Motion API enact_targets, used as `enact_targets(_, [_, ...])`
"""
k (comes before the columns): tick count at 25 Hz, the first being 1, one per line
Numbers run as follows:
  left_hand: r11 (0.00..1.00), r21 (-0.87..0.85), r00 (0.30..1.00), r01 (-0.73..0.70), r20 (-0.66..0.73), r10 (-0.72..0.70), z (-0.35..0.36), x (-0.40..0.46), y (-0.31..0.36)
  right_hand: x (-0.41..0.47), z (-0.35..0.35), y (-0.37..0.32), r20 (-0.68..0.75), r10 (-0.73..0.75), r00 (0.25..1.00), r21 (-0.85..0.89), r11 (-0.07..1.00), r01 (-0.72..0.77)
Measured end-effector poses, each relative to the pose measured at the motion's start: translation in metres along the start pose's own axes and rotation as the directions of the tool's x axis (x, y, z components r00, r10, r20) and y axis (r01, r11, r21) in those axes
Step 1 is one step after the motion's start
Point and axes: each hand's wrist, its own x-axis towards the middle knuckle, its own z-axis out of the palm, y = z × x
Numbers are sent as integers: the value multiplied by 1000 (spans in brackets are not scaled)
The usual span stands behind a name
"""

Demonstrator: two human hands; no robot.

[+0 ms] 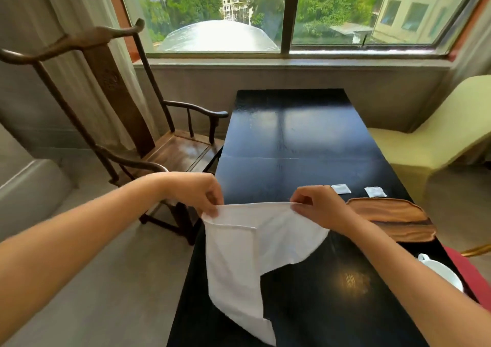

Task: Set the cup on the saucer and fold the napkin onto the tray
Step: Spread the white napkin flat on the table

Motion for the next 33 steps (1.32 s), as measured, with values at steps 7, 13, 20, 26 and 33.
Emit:
enact_targets(7, [965, 203, 965, 166, -234, -117, -25, 21, -12, 23, -46, -10, 103, -66, 992, -305, 947, 95])
enact_targets(13, [968, 222, 719, 118, -692, 71, -85, 28, -1, 70, -106, 1, -351, -161, 922, -407, 914, 5])
enact_targets(20, [963, 267, 442, 25, -868, 229, -47, 35, -25, 61, -101, 19, -544, -311, 780, -419, 905, 69])
enact_targets(26, [985, 170, 613, 3, -779, 132, 91, 44, -81, -9, -5, 71, -385, -140, 912, -316, 949, 12])
enact_targets(33, [997, 51, 807, 56, -590, -15, 233, 58, -123, -99, 130, 123, -138, 128, 982, -268, 950, -161])
